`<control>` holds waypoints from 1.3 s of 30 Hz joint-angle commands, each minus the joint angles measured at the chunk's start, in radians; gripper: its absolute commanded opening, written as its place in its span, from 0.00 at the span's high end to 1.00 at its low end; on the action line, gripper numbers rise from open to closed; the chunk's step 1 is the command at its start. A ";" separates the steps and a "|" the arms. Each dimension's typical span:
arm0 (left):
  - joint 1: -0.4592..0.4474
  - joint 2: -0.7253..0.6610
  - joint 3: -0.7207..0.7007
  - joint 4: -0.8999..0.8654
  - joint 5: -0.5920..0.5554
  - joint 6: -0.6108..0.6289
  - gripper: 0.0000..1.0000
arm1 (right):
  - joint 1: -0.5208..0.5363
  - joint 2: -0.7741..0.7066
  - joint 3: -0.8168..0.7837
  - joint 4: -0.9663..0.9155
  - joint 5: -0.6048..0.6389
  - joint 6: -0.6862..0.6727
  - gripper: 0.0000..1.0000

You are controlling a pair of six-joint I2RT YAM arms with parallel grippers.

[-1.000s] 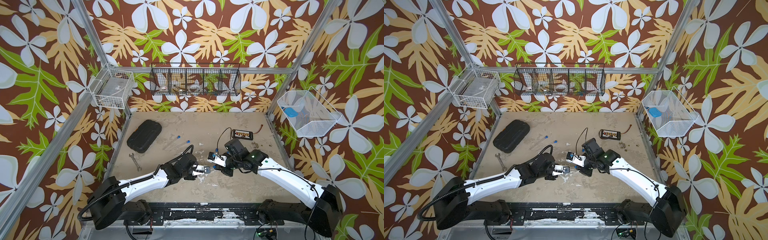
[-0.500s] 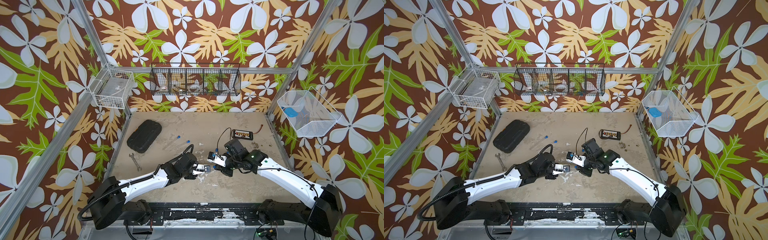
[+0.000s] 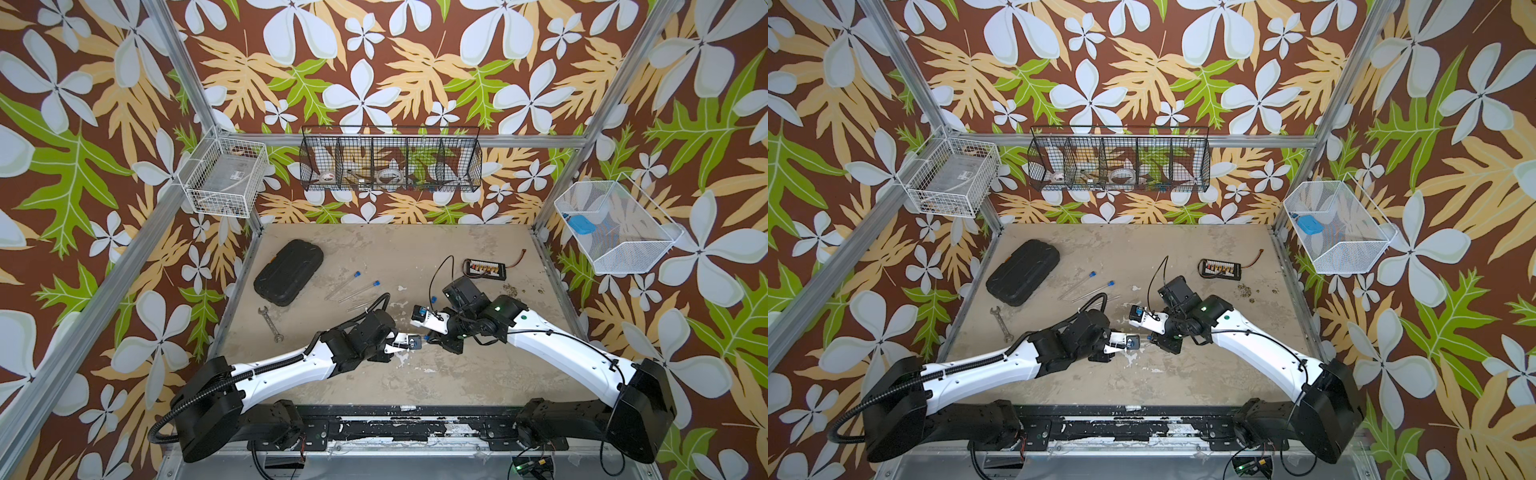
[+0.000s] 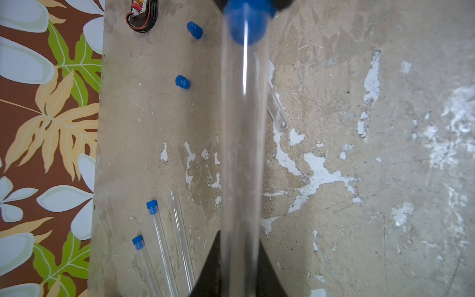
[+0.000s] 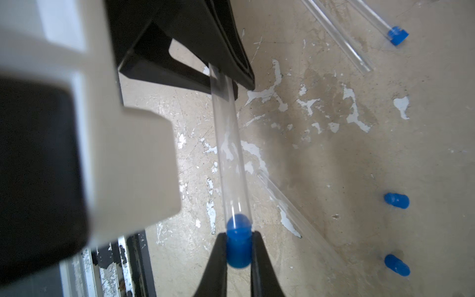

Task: Insert stoppers into test tubes
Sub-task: Insert the stopper into the test tube.

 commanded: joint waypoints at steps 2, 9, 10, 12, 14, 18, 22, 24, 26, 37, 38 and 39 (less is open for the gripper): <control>-0.067 -0.028 -0.025 0.094 0.032 0.115 1.00 | 0.003 0.028 0.049 0.084 -0.071 -0.016 0.98; -0.103 -0.077 -0.066 0.166 0.073 0.152 1.00 | 0.023 0.077 0.111 0.195 -0.181 0.013 0.99; -0.105 -0.083 -0.072 0.176 0.084 0.156 1.00 | 0.028 0.084 0.117 0.214 -0.194 0.021 0.99; -0.105 -0.098 -0.084 0.203 0.107 0.157 1.00 | 0.040 0.108 0.132 0.257 -0.210 0.035 0.99; -0.106 -0.114 -0.100 0.224 0.124 0.164 1.00 | 0.046 0.129 0.144 0.295 -0.228 0.047 0.99; -0.106 -0.154 -0.138 0.282 0.160 0.164 1.00 | 0.048 0.160 0.163 0.362 -0.274 0.072 1.00; -0.106 -0.185 -0.170 0.324 0.188 0.174 1.00 | 0.048 0.175 0.172 0.406 -0.300 0.091 0.99; -0.107 -0.189 -0.178 0.334 0.197 0.182 1.00 | 0.049 0.181 0.175 0.423 -0.306 0.102 0.98; -0.107 -0.193 -0.180 0.331 0.204 0.187 1.00 | 0.048 0.185 0.175 0.439 -0.313 0.115 0.98; -0.112 -0.196 -0.200 0.322 0.150 0.233 1.00 | 0.028 0.146 0.151 0.443 -0.328 0.122 0.89; -0.112 -0.196 -0.201 0.318 0.136 0.239 1.00 | 0.019 0.128 0.142 0.436 -0.329 0.118 0.85; -0.112 -0.195 -0.201 0.315 0.122 0.242 1.00 | 0.007 0.109 0.129 0.424 -0.328 0.115 0.80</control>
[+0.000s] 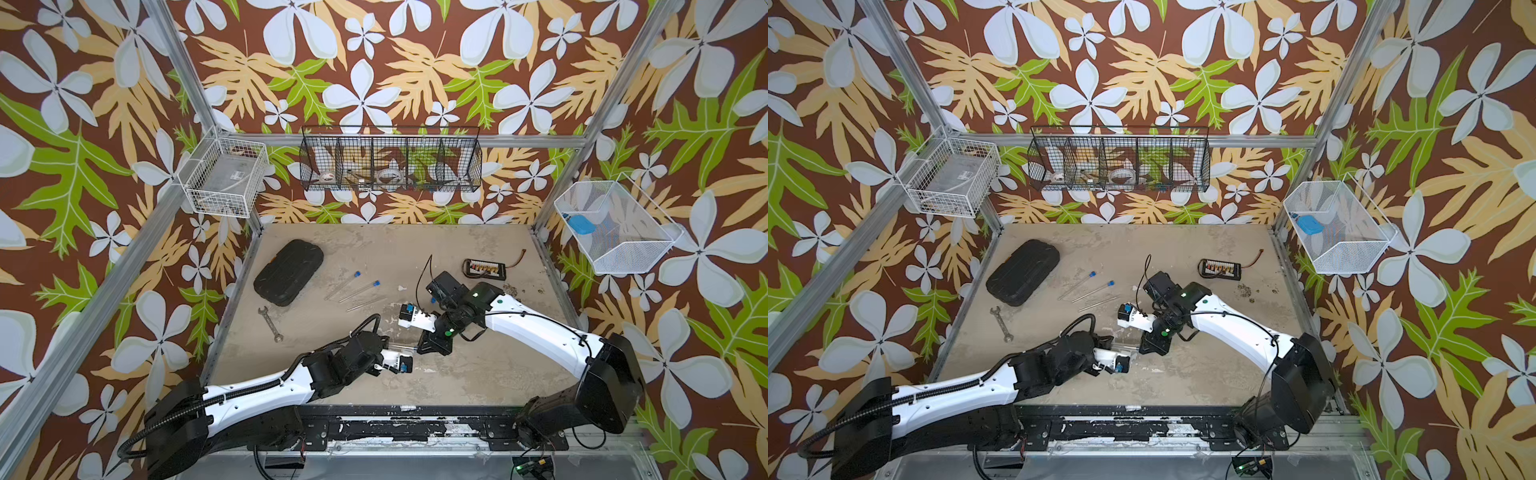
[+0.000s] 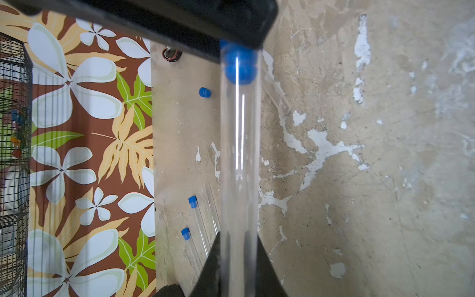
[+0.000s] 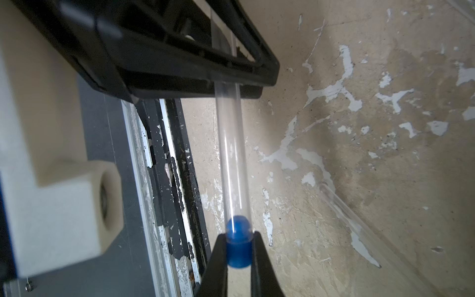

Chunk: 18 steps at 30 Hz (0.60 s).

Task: Insert stoppers into test tubes
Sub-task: Insert the stopper into the test tube.

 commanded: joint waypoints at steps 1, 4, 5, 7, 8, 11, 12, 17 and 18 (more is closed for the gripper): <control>-0.025 0.004 0.001 0.137 0.230 0.074 1.00 | -0.026 -0.051 -0.015 0.533 -0.135 -0.008 0.76; -0.024 0.009 0.000 0.127 0.181 0.079 1.00 | -0.066 -0.137 -0.071 0.486 -0.119 -0.033 0.65; -0.024 0.013 0.001 0.126 0.166 0.074 1.00 | -0.092 -0.172 -0.095 0.477 -0.128 -0.027 0.63; -0.023 0.025 0.006 0.118 0.153 0.053 1.00 | -0.151 -0.251 -0.146 0.486 -0.152 0.009 0.60; -0.023 0.038 0.011 0.106 0.146 0.041 1.00 | -0.179 -0.299 -0.175 0.499 -0.153 0.031 0.60; -0.017 0.085 0.041 0.059 0.150 -0.005 1.00 | -0.203 -0.418 -0.252 0.502 -0.081 0.034 0.59; -0.008 0.101 0.056 0.036 0.162 -0.027 1.00 | -0.203 -0.455 -0.271 0.489 -0.056 0.010 0.61; 0.069 0.143 0.135 -0.053 0.277 -0.163 1.00 | -0.195 -0.630 -0.401 0.478 0.046 -0.127 0.64; 0.091 0.149 0.151 -0.077 0.316 -0.194 1.00 | -0.188 -0.675 -0.435 0.487 0.069 -0.156 0.64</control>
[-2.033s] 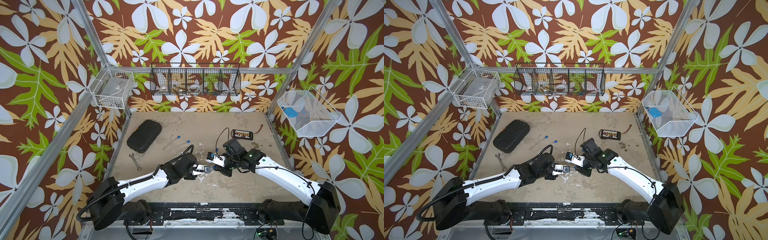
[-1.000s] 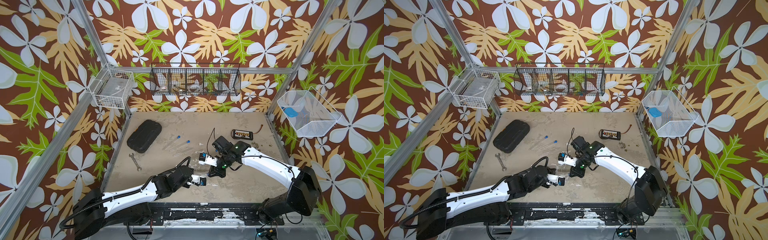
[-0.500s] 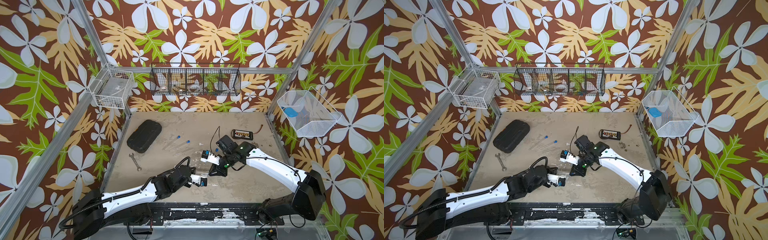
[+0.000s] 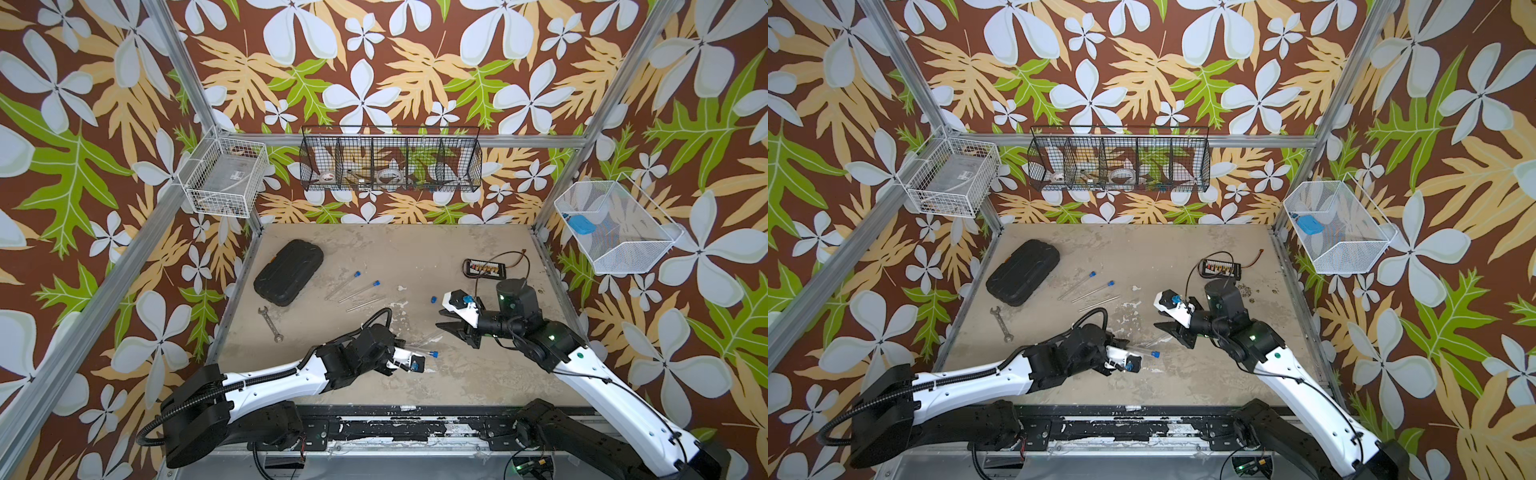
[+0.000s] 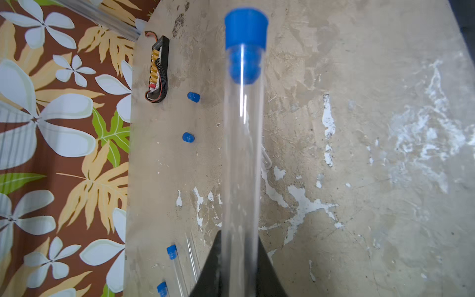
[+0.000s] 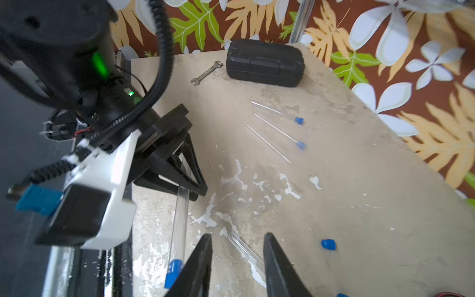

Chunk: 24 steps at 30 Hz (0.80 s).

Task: Insert stoppers into test tubes
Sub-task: Insert the stopper into the test tube, then place the test tube at the center of the board.

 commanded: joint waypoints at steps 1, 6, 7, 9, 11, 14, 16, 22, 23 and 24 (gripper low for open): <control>0.057 0.017 0.046 -0.085 0.143 -0.143 1.00 | 0.016 -0.100 -0.078 0.021 0.098 -0.127 0.64; 0.125 0.046 0.084 -0.162 0.290 -0.230 1.00 | 0.052 -0.203 -0.179 0.014 0.123 -0.287 0.62; 0.127 0.046 0.084 -0.166 0.300 -0.235 1.00 | 0.052 -0.203 -0.182 0.010 0.122 -0.295 0.61; 0.133 0.043 0.083 -0.169 0.314 -0.247 1.00 | 0.051 -0.189 -0.181 0.002 0.123 -0.310 0.61; 0.137 0.040 0.083 -0.169 0.320 -0.253 1.00 | 0.052 -0.177 -0.176 -0.003 0.127 -0.322 0.61; 0.150 0.038 0.085 -0.171 0.324 -0.263 1.00 | 0.052 -0.174 -0.175 0.004 0.137 -0.324 0.61; 0.161 0.044 0.085 -0.179 0.329 -0.268 1.00 | 0.052 -0.178 -0.181 0.023 0.158 -0.306 0.62; 0.316 0.108 0.133 -0.246 0.482 -0.337 1.00 | 0.052 -0.178 -0.190 0.135 0.229 -0.090 0.59; 0.336 0.130 0.151 -0.260 0.497 -0.360 1.00 | 0.052 -0.165 -0.177 0.145 0.239 -0.043 0.58; 0.350 0.151 0.167 -0.272 0.502 -0.377 1.00 | 0.051 -0.149 -0.165 0.146 0.251 -0.009 0.57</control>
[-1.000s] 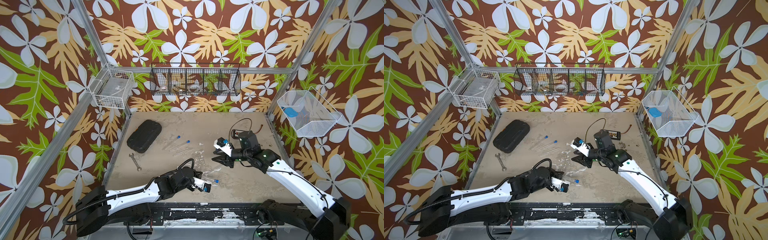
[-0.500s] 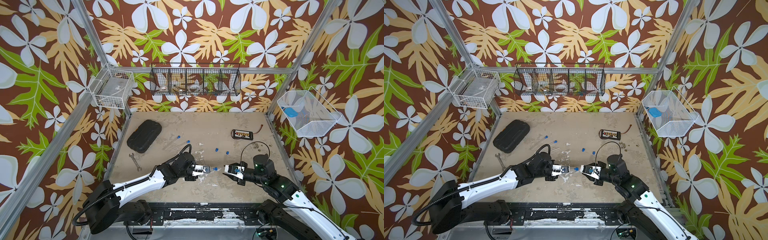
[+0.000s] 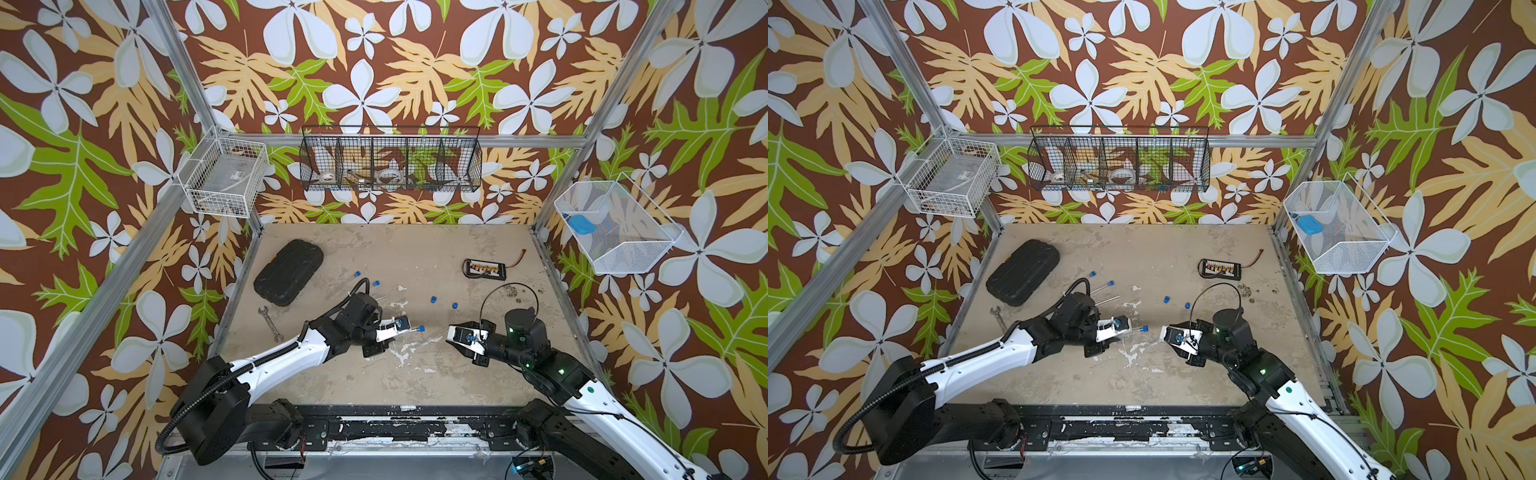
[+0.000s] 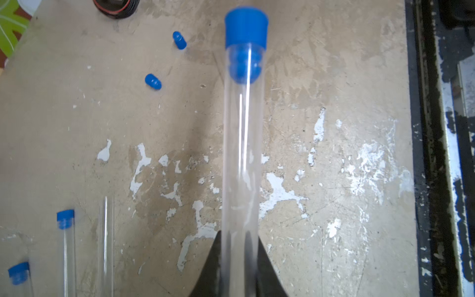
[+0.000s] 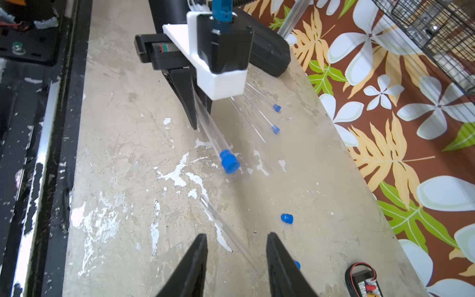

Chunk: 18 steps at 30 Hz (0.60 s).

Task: Insert stoppers into test tubes
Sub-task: Place the test tube at the center of the board.

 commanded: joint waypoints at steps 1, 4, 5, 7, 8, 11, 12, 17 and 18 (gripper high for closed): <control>0.041 0.062 0.045 -0.061 0.086 -0.084 1.00 | 0.000 0.041 0.039 0.074 0.072 0.200 0.57; 0.046 0.158 0.099 -0.109 0.060 -0.122 1.00 | 0.000 0.102 0.081 0.046 0.101 0.257 0.57; 0.045 0.192 0.119 -0.123 0.048 -0.140 1.00 | 0.000 0.116 0.085 0.043 0.111 0.271 0.57; 0.045 0.256 0.164 -0.151 0.011 -0.185 1.00 | -0.001 0.127 0.077 0.052 0.116 0.290 0.58; 0.045 0.288 0.195 -0.174 -0.003 -0.205 1.00 | -0.001 0.124 0.066 0.060 0.115 0.298 0.58; 0.045 0.366 0.270 -0.217 -0.039 -0.270 1.00 | 0.000 0.097 0.025 0.093 0.119 0.319 0.58; 0.044 0.379 0.282 -0.223 -0.051 -0.282 1.00 | 0.000 0.087 0.015 0.099 0.121 0.324 0.58; 0.045 0.446 0.334 -0.249 -0.097 -0.309 1.00 | 0.000 0.031 -0.021 0.108 0.145 0.335 0.57; 0.045 0.459 0.341 -0.253 -0.102 -0.309 1.00 | -0.001 0.025 -0.026 0.111 0.148 0.335 0.57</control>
